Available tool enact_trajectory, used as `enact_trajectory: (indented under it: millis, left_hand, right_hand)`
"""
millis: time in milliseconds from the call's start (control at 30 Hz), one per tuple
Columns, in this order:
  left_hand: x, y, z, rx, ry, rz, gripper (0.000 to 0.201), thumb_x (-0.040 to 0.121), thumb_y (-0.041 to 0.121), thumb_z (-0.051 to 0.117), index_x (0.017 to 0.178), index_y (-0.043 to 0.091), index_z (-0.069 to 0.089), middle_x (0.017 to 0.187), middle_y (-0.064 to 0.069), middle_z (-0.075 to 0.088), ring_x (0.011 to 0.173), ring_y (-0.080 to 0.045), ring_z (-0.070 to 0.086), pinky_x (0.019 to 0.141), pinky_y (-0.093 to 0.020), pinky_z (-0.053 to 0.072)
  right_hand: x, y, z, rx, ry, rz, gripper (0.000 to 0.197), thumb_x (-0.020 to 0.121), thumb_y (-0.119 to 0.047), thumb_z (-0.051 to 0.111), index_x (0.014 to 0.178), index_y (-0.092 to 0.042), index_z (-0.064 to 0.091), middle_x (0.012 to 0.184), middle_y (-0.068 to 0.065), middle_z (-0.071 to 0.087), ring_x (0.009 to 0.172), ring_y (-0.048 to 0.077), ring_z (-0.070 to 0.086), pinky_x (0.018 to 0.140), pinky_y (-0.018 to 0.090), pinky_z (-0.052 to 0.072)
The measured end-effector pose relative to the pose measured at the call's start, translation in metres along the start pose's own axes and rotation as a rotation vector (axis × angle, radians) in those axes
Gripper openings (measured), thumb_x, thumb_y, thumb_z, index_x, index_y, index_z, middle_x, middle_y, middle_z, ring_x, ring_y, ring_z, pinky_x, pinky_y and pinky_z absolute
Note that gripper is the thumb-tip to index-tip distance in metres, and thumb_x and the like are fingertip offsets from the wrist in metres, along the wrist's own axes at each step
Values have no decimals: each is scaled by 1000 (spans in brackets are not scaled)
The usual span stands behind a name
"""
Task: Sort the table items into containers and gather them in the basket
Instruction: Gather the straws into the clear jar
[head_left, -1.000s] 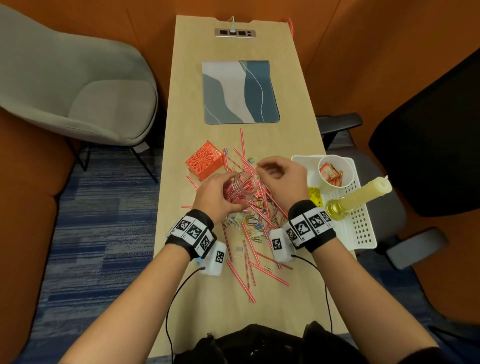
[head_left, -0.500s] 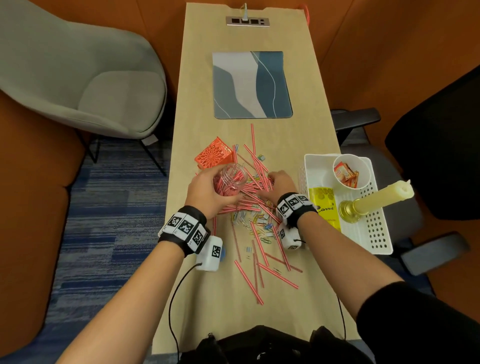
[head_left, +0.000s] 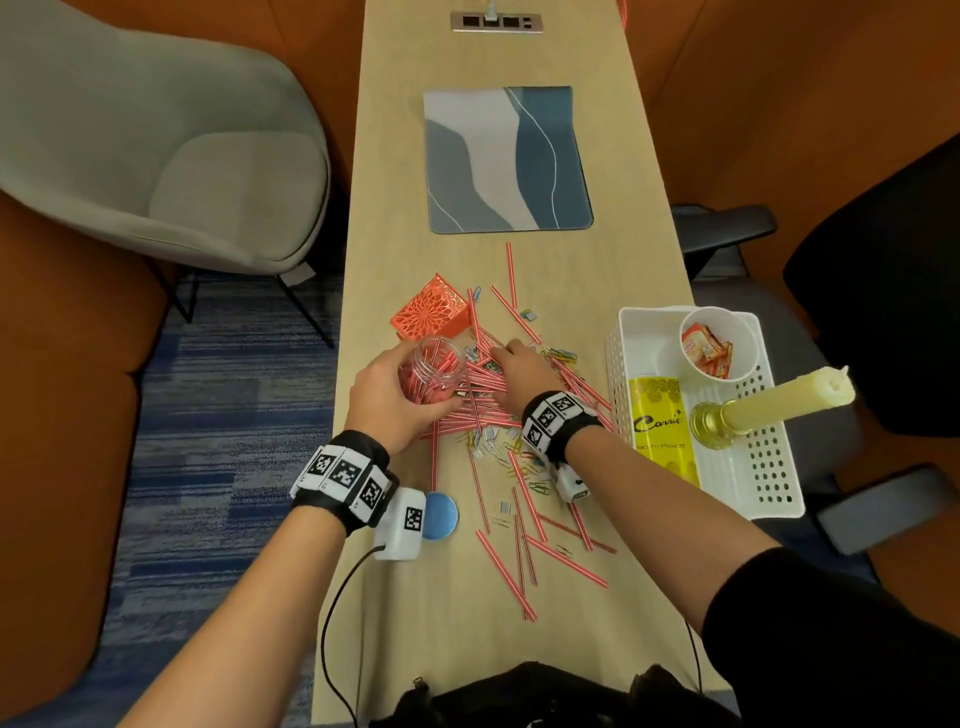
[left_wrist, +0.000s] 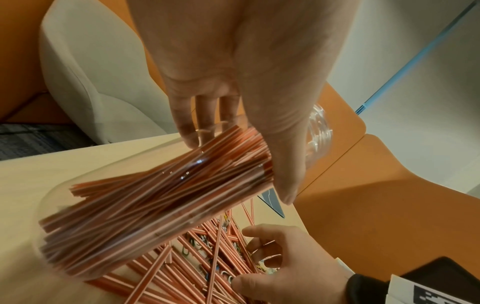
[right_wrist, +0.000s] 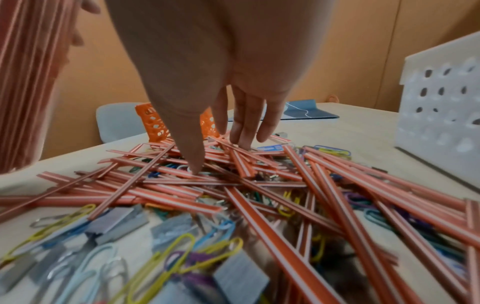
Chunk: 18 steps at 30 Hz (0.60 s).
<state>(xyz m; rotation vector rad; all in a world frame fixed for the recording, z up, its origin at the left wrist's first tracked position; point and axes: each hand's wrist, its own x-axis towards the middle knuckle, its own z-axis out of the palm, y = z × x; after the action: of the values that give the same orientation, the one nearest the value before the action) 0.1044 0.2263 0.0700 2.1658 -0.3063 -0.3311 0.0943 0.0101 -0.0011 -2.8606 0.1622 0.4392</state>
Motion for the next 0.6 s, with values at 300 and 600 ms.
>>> enact_trajectory:
  millis: [300, 600]
  left_hand:
    - [-2, -5, -2, -2, 14, 3, 82, 54, 59, 86, 126, 28, 63, 113, 12, 71, 105, -9, 66, 95, -40, 55]
    - [-6, -3, 3, -9, 5, 7, 79, 61, 36, 95, 131, 23, 62, 116, 7, 70, 105, -8, 66, 95, -29, 54]
  right_hand:
    - [2, -13, -16, -187, -82, 56, 14, 89, -9, 62, 99, -8, 71, 96, 8, 67, 90, 24, 65, 80, 34, 57]
    - [0, -9, -33, -126, -152, 142, 10, 92, -15, 64, 89, -6, 67, 85, 9, 61, 78, 24, 61, 67, 29, 51]
